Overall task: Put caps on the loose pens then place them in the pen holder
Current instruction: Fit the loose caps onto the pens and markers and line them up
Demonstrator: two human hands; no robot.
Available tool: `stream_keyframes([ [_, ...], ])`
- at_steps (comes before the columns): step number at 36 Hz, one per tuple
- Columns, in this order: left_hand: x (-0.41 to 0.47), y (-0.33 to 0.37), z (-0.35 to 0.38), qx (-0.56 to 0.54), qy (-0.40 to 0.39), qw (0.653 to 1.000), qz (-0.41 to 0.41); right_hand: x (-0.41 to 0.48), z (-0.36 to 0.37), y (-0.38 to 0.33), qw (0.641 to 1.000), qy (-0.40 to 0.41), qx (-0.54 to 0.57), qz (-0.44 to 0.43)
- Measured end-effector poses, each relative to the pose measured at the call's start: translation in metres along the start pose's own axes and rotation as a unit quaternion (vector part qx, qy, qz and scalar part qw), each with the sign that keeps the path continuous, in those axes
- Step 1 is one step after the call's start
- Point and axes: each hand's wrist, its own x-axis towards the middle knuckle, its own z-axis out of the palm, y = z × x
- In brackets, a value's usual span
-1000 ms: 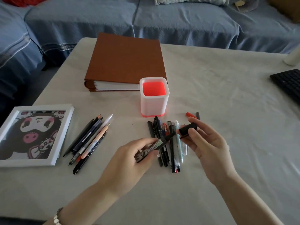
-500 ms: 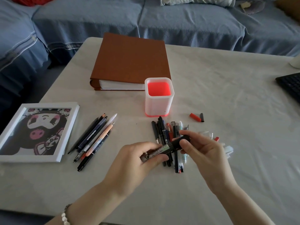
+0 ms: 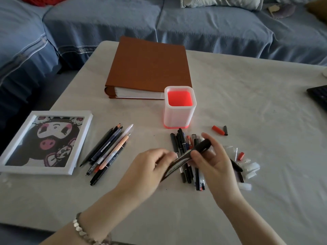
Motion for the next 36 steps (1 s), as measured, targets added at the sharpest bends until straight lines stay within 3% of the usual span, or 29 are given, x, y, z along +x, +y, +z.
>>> stream_keyframes([
  [3, 0.006, -0.031, -0.017, 0.208, 0.099, 0.971, 0.061, 0.017, -0.012, 0.002, 0.997, 0.036, -0.068, 0.018],
  [5, 0.010, -0.053, -0.029, 0.281, 0.145, 0.948, 0.040, 0.028, -0.021, 0.005, 0.984, 0.042, -0.172, 0.017],
  [9, 0.010, -0.074, -0.042, 0.335, 0.155, 0.928, -0.044, 0.040, -0.024, 0.008, 0.958, 0.050, -0.281, -0.004],
  [16, 0.014, -0.083, -0.040, 0.382, 0.105, 0.914, -0.089, 0.048, -0.007, 0.028, 0.913, 0.014, -0.407, -0.013],
  [21, 0.018, -0.072, -0.035, 0.368, 0.107, 0.923, -0.037, 0.043, -0.005, 0.031, 0.890, 0.007, -0.453, -0.041],
  [29, 0.019, -0.040, -0.006, 0.172, 0.118, 0.976, 0.056, 0.033, -0.040, 0.017, 0.890, 0.014, -0.454, -0.043],
  [36, 0.011, -0.034, 0.008, 0.108, 0.075, 0.990, 0.057, 0.031, -0.120, -0.005, 0.841, 0.010, -0.537, 0.063],
])
